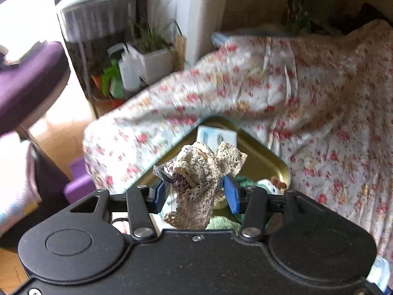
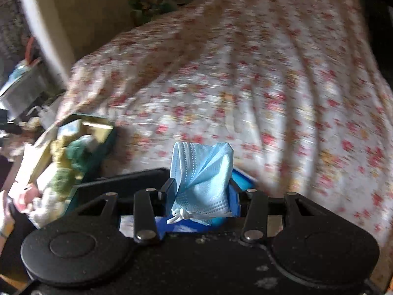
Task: Organize soft objects
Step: 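Carry the lace doily into the tray and open the left gripper while the right carries the mask over, then lower the face mask into the tray beside the plush toy and open the right gripper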
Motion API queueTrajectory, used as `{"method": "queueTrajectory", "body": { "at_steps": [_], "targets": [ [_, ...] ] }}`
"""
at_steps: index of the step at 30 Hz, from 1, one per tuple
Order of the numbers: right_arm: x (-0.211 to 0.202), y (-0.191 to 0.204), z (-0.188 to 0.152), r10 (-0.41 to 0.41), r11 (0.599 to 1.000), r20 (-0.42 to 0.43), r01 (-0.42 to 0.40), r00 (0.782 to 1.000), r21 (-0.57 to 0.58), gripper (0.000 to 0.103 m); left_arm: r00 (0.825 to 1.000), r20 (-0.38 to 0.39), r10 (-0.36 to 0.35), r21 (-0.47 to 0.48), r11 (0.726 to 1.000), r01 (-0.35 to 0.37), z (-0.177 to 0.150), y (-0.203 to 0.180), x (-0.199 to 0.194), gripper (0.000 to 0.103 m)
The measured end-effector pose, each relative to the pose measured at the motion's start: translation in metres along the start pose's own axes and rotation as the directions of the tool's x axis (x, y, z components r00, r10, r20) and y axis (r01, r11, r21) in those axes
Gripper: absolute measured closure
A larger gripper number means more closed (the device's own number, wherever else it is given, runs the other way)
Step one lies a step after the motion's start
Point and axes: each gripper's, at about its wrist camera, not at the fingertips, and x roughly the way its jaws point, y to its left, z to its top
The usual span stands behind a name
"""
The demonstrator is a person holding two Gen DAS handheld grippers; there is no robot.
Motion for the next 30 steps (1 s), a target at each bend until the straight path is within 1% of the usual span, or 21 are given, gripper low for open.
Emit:
{"method": "queueTrajectory", "body": {
  "at_steps": [1,5,8,12,14,15,16,19,22,24,27,30],
  "targets": [
    [0.002,0.01,0.004,0.021,1.0,-0.003,-0.021,1.0,-0.013,0.059,1.0,-0.016,-0.013,-0.008,1.0,0.013,0.0,0.003,0.003,0.057],
    [0.014,0.052,0.024,0.116,0.991,-0.015,-0.116,0.993,-0.061,0.059,1.0,-0.028,0.007,0.015,1.0,-0.006,-0.002,0.003,0.008,0.058],
    [0.023,0.081,0.041,0.163,0.982,-0.022,-0.164,0.986,-0.095,0.059,0.999,-0.044,0.004,0.006,1.0,-0.004,-0.004,0.008,0.01,0.058],
    [0.038,0.114,0.064,0.186,0.971,-0.019,-0.187,0.982,-0.146,0.059,0.999,-0.038,0.034,-0.008,0.999,-0.034,-0.003,0.012,0.009,0.056],
    [0.049,0.131,0.079,0.203,0.966,-0.028,-0.205,0.979,-0.16,0.059,0.998,-0.044,0.049,-0.017,0.999,-0.05,-0.004,0.014,0.009,0.051],
    [0.055,0.138,0.084,0.209,0.963,-0.035,-0.212,0.977,-0.165,0.059,0.998,-0.049,0.049,-0.025,0.998,-0.05,-0.004,0.016,0.01,0.046],
    [0.062,0.146,0.091,0.212,0.961,-0.043,-0.216,0.976,-0.171,0.059,0.997,-0.055,0.046,-0.035,0.998,-0.048,-0.004,0.017,0.011,0.044],
    [0.082,0.167,0.106,0.214,0.958,-0.064,-0.222,0.975,-0.182,0.059,0.997,-0.059,0.04,-0.037,0.998,-0.042,-0.004,0.017,0.01,0.043],
    [0.102,0.183,0.117,0.22,0.955,-0.084,-0.232,0.972,-0.183,0.059,0.997,-0.041,0.072,-0.022,0.997,-0.073,-0.006,0.014,0.008,0.039],
    [0.115,0.194,0.122,0.215,0.955,-0.086,-0.227,0.973,-0.191,0.058,0.995,-0.039,0.087,-0.011,0.996,-0.087,-0.008,0.012,0.008,0.039],
    [0.131,0.207,0.128,0.215,0.954,-0.085,-0.228,0.973,-0.195,0.049,0.996,-0.051,0.072,-0.005,0.997,-0.073,-0.011,0.01,0.009,0.039],
    [0.138,0.211,0.13,0.213,0.954,-0.083,-0.226,0.973,-0.198,0.043,0.997,-0.053,0.057,0.011,0.998,-0.057,-0.012,0.007,0.008,0.039]
  ]
}}
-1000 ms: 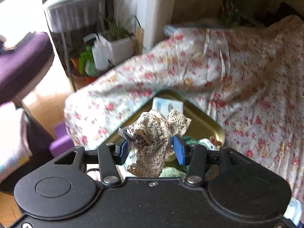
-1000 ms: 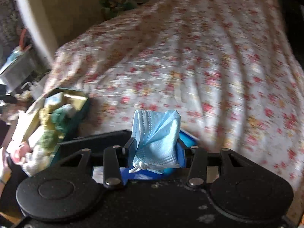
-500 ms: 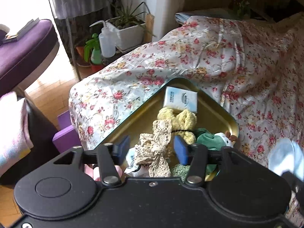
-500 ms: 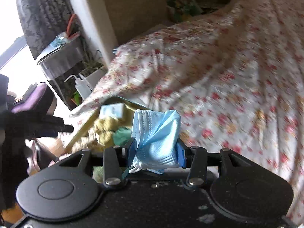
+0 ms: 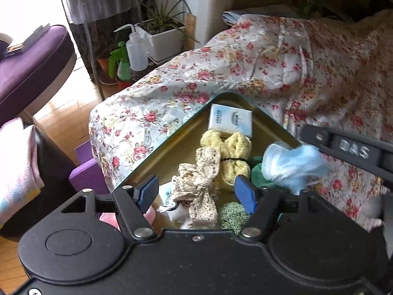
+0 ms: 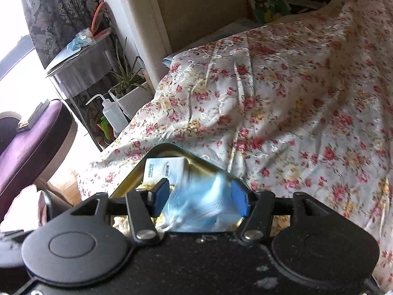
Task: Organize soft objects
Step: 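Lower the face mask into the tray beside the plush toy and open the right gripper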
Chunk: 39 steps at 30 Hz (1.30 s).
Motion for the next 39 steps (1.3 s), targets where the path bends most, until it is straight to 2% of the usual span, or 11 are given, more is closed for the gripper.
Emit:
{"method": "queueTrajectory", "body": {
  "at_steps": [7,14,16,19,20,28,35,39],
  "targets": [
    [-0.009,-0.012,-0.014,-0.018,1.0,0.01,0.018,1.0,-0.006,0.041,1.0,0.02,0.001,-0.001,1.0,-0.001,-0.001,0.001,-0.006,0.037],
    [-0.019,-0.032,-0.032,-0.036,0.999,-0.014,0.036,0.999,-0.008,0.04,1.0,0.011,0.001,-0.003,1.0,0.0,-0.004,0.002,-0.005,0.035],
    [-0.022,-0.036,-0.036,-0.036,0.999,-0.031,0.036,0.999,-0.01,0.037,1.0,0.008,-0.001,-0.007,1.0,0.001,-0.004,0.002,-0.005,0.035],
    [-0.022,-0.04,-0.046,-0.019,1.0,-0.09,0.018,0.996,-0.005,0.023,1.0,0.009,-0.004,-0.004,1.0,0.004,-0.004,0.002,-0.005,0.035],
    [-0.02,-0.041,-0.05,-0.02,1.0,-0.1,0.02,0.995,-0.009,0.023,1.0,0.008,-0.007,-0.003,1.0,0.007,-0.004,0.0,-0.005,0.035],
    [0.005,-0.051,-0.071,-0.084,0.996,-0.161,0.083,0.983,-0.009,0.023,1.0,0.002,-0.021,0.02,1.0,0.021,-0.007,-0.01,-0.006,0.035],
    [0.03,-0.083,-0.077,-0.204,0.978,-0.204,0.21,0.958,0.009,0.023,0.999,-0.005,-0.038,0.017,0.999,0.038,-0.007,-0.009,-0.007,0.035],
    [0.044,-0.095,-0.081,-0.217,0.974,-0.23,0.227,0.949,0.017,0.023,0.999,-0.015,-0.049,0.01,0.999,0.049,-0.006,-0.008,-0.006,0.035]
  ]
}}
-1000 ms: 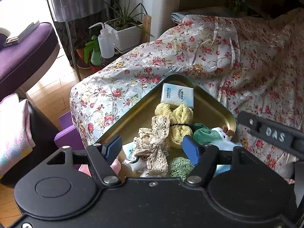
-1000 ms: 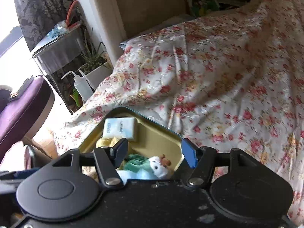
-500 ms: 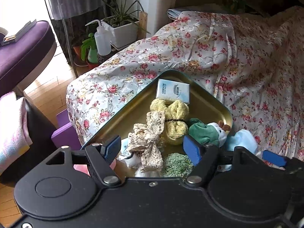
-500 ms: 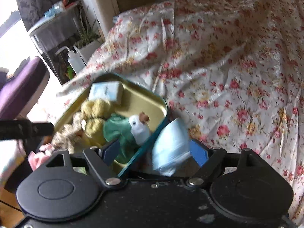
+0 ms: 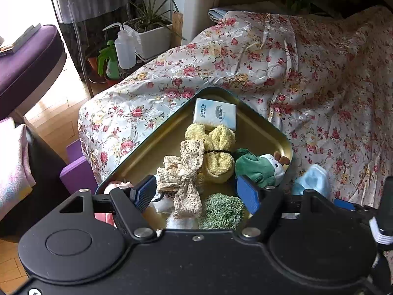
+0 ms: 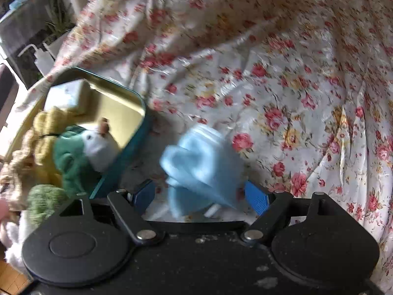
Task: Organize soft objects
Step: 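Lower the face mask into the tray beside the plush toy and open the right gripper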
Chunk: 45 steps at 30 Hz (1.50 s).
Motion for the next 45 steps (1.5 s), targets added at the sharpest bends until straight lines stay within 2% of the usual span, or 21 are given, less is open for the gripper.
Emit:
{"method": "queueTrajectory", "body": {
  "at_steps": [3,5,8,9,13,15,16,21,23,24,25,27,28,33,35,36,37,38,40,43,45],
  "targets": [
    [0.008,-0.004,0.0,0.032,0.999,-0.014,-0.032,0.999,0.019,0.042,1.0,-0.003,-0.002,-0.003,1.0,0.002,0.0,0.0,0.0,0.035],
    [0.012,-0.005,0.001,0.047,0.998,-0.016,-0.046,0.999,0.032,0.044,1.0,-0.003,-0.004,-0.003,1.0,0.004,0.0,0.0,0.0,0.035],
    [0.012,-0.005,0.002,0.051,0.998,-0.011,-0.051,0.999,0.028,0.063,1.0,-0.004,-0.005,-0.004,1.0,0.005,0.0,0.001,0.0,0.035],
    [0.011,-0.004,0.003,0.049,0.998,-0.01,-0.048,0.999,0.026,0.075,1.0,-0.004,-0.005,-0.005,1.0,0.005,0.001,0.001,0.0,0.035],
    [-0.002,-0.012,0.008,0.067,0.995,0.013,-0.067,0.998,0.07,0.086,1.0,-0.003,-0.009,-0.007,1.0,0.009,0.0,0.001,0.0,0.035],
    [-0.012,-0.015,0.011,0.05,0.995,0.036,-0.053,0.998,0.088,0.088,1.0,-0.001,-0.012,-0.012,1.0,0.012,0.001,0.002,-0.001,0.035],
    [-0.017,-0.016,0.013,0.047,0.994,0.047,-0.051,0.998,0.093,0.093,1.0,-0.001,-0.013,-0.014,1.0,0.013,0.001,0.002,-0.002,0.035],
    [-0.048,-0.009,0.025,0.079,0.99,0.116,-0.091,0.99,0.105,0.096,1.0,0.0,-0.021,-0.037,0.999,0.021,0.002,0.007,-0.004,0.035],
    [-0.055,-0.003,0.032,0.086,0.99,0.131,-0.1,0.988,0.097,0.093,1.0,-0.001,-0.024,-0.044,0.999,0.023,0.002,0.008,-0.004,0.035],
    [-0.056,-0.001,0.035,0.083,0.99,0.134,-0.097,0.988,0.102,0.083,1.0,-0.001,-0.026,-0.047,0.999,0.026,0.002,0.008,-0.005,0.035],
    [-0.054,0.001,0.037,0.076,0.991,0.132,-0.09,0.988,0.104,0.058,1.0,-0.001,-0.029,-0.048,0.998,0.029,0.001,0.008,-0.005,0.035],
    [-0.047,0.008,0.039,0.046,0.995,0.129,-0.057,0.991,0.083,0.025,0.999,-0.001,-0.032,-0.049,0.998,0.032,0.001,0.008,-0.005,0.035],
    [-0.043,0.01,0.037,0.026,0.997,0.128,-0.035,0.991,0.069,0.018,0.999,-0.001,-0.033,-0.05,0.998,0.033,0.001,0.009,-0.006,0.035],
    [-0.008,0.009,0.033,-0.014,0.996,0.049,0.009,0.999,0.089,0.019,0.999,-0.003,-0.039,-0.045,0.998,0.039,0.001,0.007,-0.006,0.035],
    [0.006,0.007,0.03,-0.041,0.995,0.031,0.038,0.999,0.097,0.023,0.999,-0.003,-0.043,-0.046,0.998,0.043,0.001,0.006,-0.006,0.035],
    [0.012,0.006,0.029,-0.041,0.994,0.017,0.039,0.999,0.099,0.041,0.999,-0.003,-0.044,-0.046,0.998,0.044,0.001,0.006,-0.006,0.035],
    [0.016,0.003,0.028,-0.036,0.994,-0.001,0.036,0.999,0.105,0.067,0.999,-0.003,-0.045,-0.047,0.998,0.044,0.001,0.006,-0.006,0.035],
    [0.017,-0.001,0.028,-0.027,0.992,-0.018,0.029,0.999,0.121,0.074,0.999,-0.002,-0.045,-0.048,0.998,0.045,0.001,0.007,-0.007,0.035],
    [0.012,-0.005,0.029,-0.025,0.989,0.0,0.024,1.0,0.145,0.08,0.999,0.0,-0.048,-0.053,0.997,0.048,0.001,0.009,-0.007,0.035],
    [-0.009,-0.009,0.033,-0.049,0.987,0.06,0.039,0.997,0.155,0.08,0.999,0.004,-0.05,-0.068,0.996,0.05,0.002,0.012,-0.009,0.035],
    [-0.027,-0.007,0.038,-0.032,0.987,0.104,0.015,0.994,0.16,0.08,0.999,0.008,-0.048,-0.08,0.996,0.049,0.003,0.014,-0.01,0.035]
  ]
}}
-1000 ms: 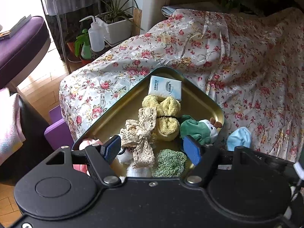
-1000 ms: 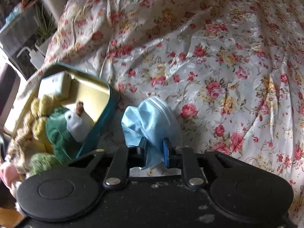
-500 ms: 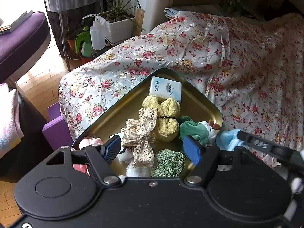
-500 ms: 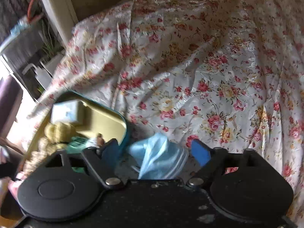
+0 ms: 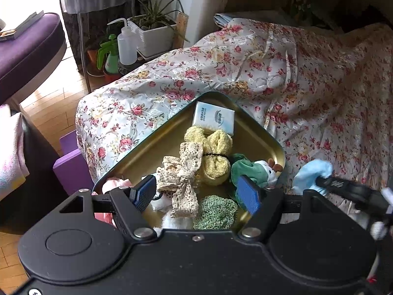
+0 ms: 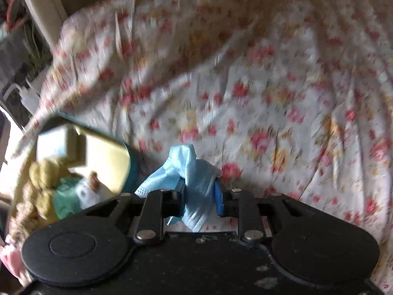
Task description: Organize soft objects
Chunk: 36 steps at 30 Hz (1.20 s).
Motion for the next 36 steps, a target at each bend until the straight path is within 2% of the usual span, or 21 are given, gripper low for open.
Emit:
{"method": "queueTrajectory", "body": {
  "at_steps": [4,10,12,13,15,19,25,36],
  "targets": [
    [-0.027,0.022,0.013,0.073,0.997,0.047,-0.072,0.996,-0.024,0.078,1.0,0.014,0.009,-0.008,1.0,-0.009,0.001,0.001,-0.002,0.035],
    [-0.031,0.078,0.028,0.182,0.981,0.061,-0.177,0.981,-0.082,0.073,1.0,0.013,0.01,-0.004,1.0,-0.01,-0.001,0.002,-0.002,0.035],
    [-0.029,0.096,0.032,0.203,0.975,0.056,-0.197,0.978,-0.1,0.064,1.0,0.013,0.01,-0.005,1.0,-0.01,-0.001,0.003,-0.002,0.035],
    [-0.028,0.103,0.033,0.206,0.974,0.058,-0.199,0.977,-0.108,0.051,1.0,0.014,0.012,-0.006,1.0,-0.012,-0.001,0.005,-0.002,0.035],
    [-0.027,0.113,0.032,0.2,0.972,0.069,-0.19,0.977,-0.135,0.046,1.0,0.017,0.023,-0.008,1.0,-0.023,-0.001,0.007,-0.002,0.035],
    [-0.03,0.109,0.022,0.19,0.969,0.064,-0.177,0.98,-0.17,0.046,0.999,0.019,0.034,-0.006,0.999,-0.034,-0.001,0.011,-0.001,0.035],
    [-0.038,0.083,0.007,0.179,0.969,0.074,-0.163,0.981,-0.185,0.043,0.997,0.039,0.062,0.001,0.998,-0.062,-0.005,0.01,-0.003,0.035],
    [-0.087,0.044,-0.047,0.199,0.947,0.129,-0.157,0.971,-0.281,0.032,0.984,0.117,0.137,0.034,0.989,-0.142,-0.034,-0.009,-0.012,0.034]
  ]
}}
